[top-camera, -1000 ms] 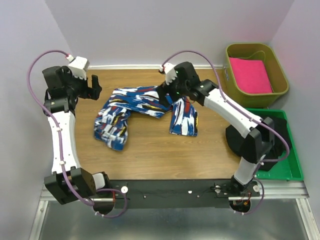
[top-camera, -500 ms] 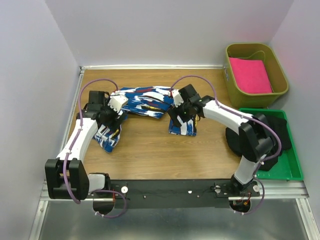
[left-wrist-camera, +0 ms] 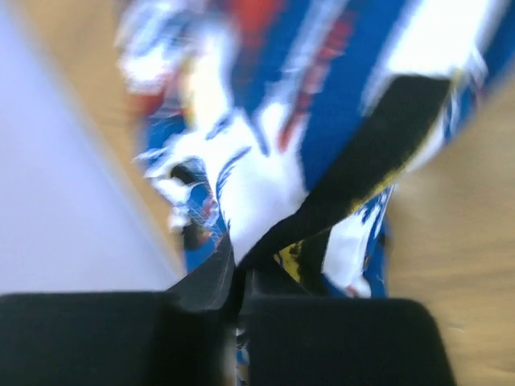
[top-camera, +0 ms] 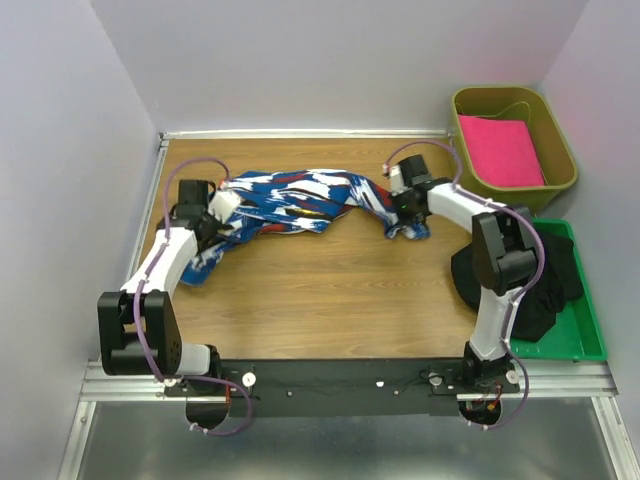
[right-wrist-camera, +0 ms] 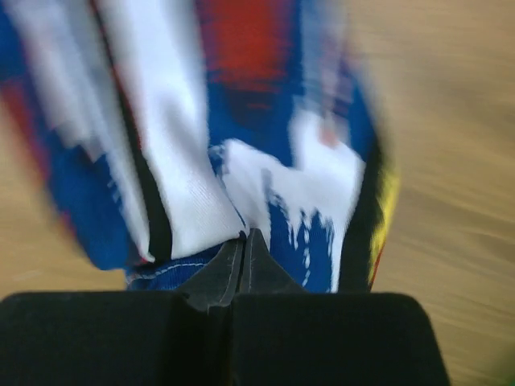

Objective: Fold and stack the mixed laundry pile
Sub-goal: Place the trousers at the center of the board, then flatten out the trousers at the center of the board.

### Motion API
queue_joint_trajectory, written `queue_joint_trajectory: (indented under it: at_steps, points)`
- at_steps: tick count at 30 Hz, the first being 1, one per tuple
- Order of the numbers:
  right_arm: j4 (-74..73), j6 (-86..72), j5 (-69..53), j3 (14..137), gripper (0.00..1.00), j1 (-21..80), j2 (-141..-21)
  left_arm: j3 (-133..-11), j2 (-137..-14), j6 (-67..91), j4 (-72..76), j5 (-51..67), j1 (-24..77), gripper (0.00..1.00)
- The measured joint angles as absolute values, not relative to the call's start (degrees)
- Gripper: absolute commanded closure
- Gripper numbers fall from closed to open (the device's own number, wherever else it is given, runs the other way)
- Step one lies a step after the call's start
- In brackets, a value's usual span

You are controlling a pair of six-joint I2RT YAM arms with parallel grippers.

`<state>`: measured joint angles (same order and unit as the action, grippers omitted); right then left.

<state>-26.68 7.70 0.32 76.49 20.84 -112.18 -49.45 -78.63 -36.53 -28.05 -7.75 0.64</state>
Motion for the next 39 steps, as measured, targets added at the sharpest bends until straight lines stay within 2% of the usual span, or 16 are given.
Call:
queue_joint_trajectory:
  at_steps: [4, 9, 11, 12, 14, 15, 16, 17, 25, 26, 31, 39]
  points:
    - [-28.45, 10.5, 2.33, 79.57, 0.99, 12.38, -113.08, -58.37, -78.65, -37.41, -26.44, -8.82, -1.23, 1.0]
    - [-31.03, 13.08, 2.02, 82.46, 0.99, 9.76, -110.52, -62.15, -75.88, -40.21, -24.99, -6.63, -1.91, 1.0]
    - [-32.21, 13.78, 1.54, 82.72, 0.85, 9.67, -108.57, -61.52, -73.47, -42.0, -25.65, -4.03, -2.57, 1.0]
    - [-32.88, 14.09, 0.86, 83.22, 0.68, 9.69, -107.9, -60.88, -72.36, -42.81, -25.71, -3.18, -2.76, 1.0]
    - [-34.15, 14.55, -0.23, 85.19, 0.41, 9.69, -107.33, -58.87, -70.35, -44.6, -26.7, -1.52, -3.09, 1.0]
    - [-35.55, 14.59, -2.04, 87.42, 0.22, 9.67, -107.37, -58.02, -70.08, -45.25, -26.89, -1.1, -3.22, 0.99]
    - [-36.03, 14.9, -3.07, 88.71, 0.19, 9.67, -107.39, -56.95, -70.04, -45.93, -27.2, -0.69, -3.33, 0.95]
    - [-36.62, 14.72, -4.71, 90.28, 0.17, 9.67, -107.39, -55.37, -70.04, -46.63, -27.66, -0.16, -3.44, 0.88]
    - [-36.51, 11.77, -15.97, 96.38, 0.16, 13.13, -107.37, -48.69, -68.03, -49.58, -31.9, 4.03, -4.25, 0.56]
    - [-36.34, 11.27, -16.69, 96.79, 0.16, 14.02, -107.42, -48.84, -67.68, -49.28, -32.01, 4.71, -4.49, 0.38]
    - [-33.87, 8.49, -18.28, 101.06, 0.16, 22.9, -110.61, -50.59, -67.35, -46.89, -32.69, 9.13, -9.61, 0.37]
    - [-29.63, 5.52, -17.41, 112.95, 0.14, 35.42, -124.55, -49.71, -68.05, -43.59, -33.12, 11.73, -14.57, 0.36]
